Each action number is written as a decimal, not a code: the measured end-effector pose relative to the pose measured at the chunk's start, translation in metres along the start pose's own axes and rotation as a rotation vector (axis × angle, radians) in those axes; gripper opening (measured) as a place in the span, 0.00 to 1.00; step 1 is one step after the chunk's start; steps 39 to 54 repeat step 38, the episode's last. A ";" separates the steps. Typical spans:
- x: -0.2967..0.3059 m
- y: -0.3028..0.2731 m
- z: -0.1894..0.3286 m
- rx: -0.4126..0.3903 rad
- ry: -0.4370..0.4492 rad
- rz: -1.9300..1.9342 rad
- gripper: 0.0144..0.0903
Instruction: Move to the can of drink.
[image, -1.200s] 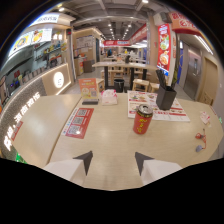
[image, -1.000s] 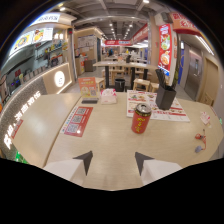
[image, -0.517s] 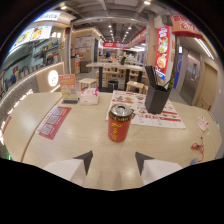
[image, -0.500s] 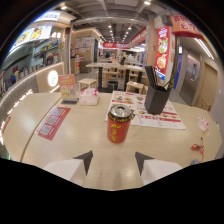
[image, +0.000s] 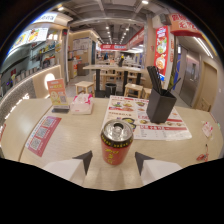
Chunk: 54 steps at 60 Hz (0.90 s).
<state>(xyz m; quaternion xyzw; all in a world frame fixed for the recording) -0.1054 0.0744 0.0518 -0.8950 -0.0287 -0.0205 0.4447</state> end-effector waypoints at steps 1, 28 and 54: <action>0.000 0.000 0.001 -0.001 0.000 0.000 0.92; 0.002 -0.003 0.013 -0.010 0.001 0.001 0.93; 0.002 -0.002 0.014 -0.016 0.003 0.012 0.93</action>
